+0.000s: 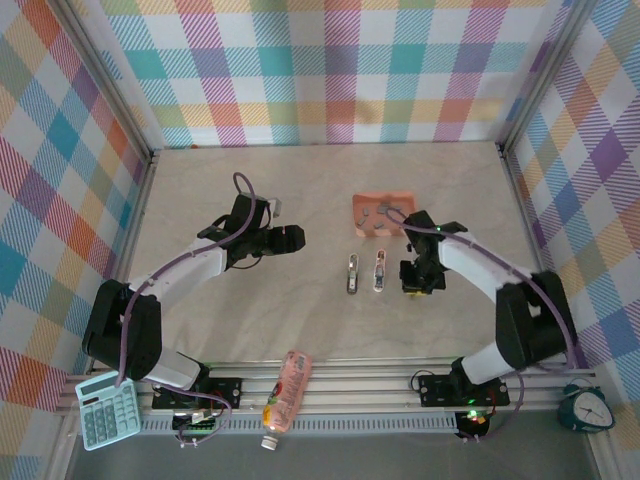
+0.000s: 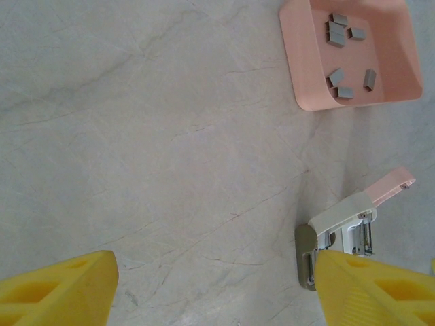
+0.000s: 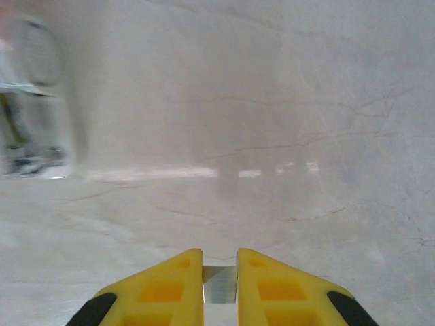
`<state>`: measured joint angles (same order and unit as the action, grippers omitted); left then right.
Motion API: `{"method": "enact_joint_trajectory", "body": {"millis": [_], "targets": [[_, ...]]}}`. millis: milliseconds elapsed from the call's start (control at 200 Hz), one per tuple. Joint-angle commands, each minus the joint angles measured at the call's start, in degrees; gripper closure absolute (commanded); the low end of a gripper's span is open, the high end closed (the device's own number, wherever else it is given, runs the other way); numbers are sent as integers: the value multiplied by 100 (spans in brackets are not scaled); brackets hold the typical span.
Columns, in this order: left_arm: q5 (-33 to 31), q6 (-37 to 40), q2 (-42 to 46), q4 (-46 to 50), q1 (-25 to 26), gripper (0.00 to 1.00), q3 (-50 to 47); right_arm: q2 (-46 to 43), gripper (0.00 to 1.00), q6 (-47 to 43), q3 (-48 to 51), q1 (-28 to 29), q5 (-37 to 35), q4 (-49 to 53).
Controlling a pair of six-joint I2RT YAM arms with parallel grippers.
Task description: Load the staples into the stapler
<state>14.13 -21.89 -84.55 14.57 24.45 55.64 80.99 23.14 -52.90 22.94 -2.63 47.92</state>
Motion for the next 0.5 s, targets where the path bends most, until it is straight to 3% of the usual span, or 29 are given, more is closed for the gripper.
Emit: {"method": "enact_joint_trajectory", "body": {"millis": [0, 175, 495], "targets": [[118, -118, -169, -121, -63, 24, -35, -761, 84, 640, 390, 391, -133, -812], [116, -111, -267, -79, -63, 24, 2, -1218, 84, 1332, 860, 824, -516, -1768], [53, -52, -311, -10, -64, 24, 39, -28, 87, 1562, 332, 1477, -1099, -1787]]}}
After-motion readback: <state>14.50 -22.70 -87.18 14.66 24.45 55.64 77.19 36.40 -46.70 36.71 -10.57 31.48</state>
